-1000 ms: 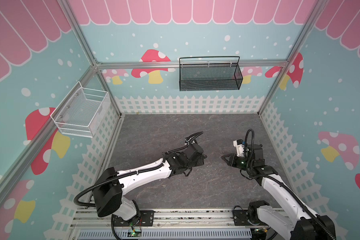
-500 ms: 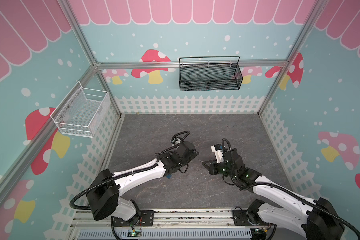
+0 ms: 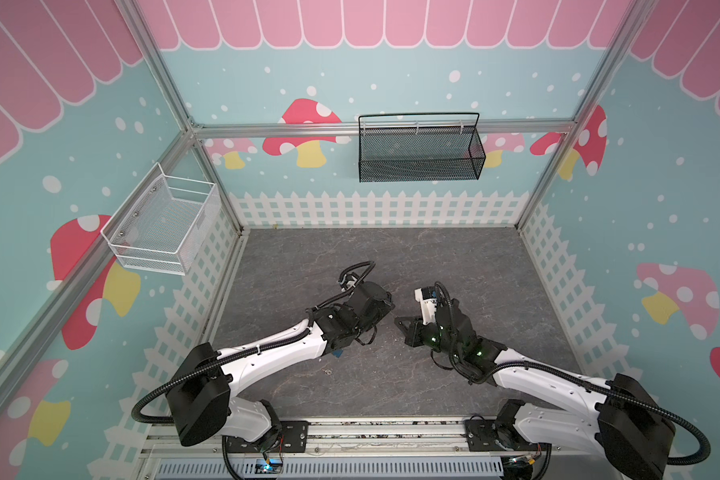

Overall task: Unlock with the key
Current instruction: 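Lift the blue padlock with the left gripper toward the right gripper, then insert the silver key held by the right gripper into the blue padlock's keyhole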

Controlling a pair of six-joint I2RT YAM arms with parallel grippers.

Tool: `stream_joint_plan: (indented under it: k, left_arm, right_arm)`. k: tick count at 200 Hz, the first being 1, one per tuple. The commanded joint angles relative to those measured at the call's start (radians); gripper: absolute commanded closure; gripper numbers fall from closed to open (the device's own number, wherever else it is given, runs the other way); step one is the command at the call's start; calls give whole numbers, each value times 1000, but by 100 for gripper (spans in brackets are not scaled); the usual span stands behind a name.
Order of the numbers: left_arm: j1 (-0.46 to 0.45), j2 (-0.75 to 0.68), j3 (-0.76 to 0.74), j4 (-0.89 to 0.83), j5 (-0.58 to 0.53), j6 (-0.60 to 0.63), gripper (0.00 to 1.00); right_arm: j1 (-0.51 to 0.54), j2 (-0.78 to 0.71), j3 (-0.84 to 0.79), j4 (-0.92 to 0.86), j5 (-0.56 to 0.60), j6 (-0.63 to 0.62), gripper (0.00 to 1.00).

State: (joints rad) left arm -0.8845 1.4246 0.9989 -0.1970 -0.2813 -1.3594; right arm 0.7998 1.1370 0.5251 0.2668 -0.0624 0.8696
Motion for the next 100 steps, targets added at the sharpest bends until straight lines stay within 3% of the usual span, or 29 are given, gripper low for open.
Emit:
stream_joint_plan:
  k: [1,100]
  left_arm:
    - [7,-20,-8,40,-32,-32,100]
    - [7,-9,2,56,-7,-45,100]
  right_arm:
    - [6,-30,9,44,57,32,100]
    - [12,-35,30,54,86,42,100]
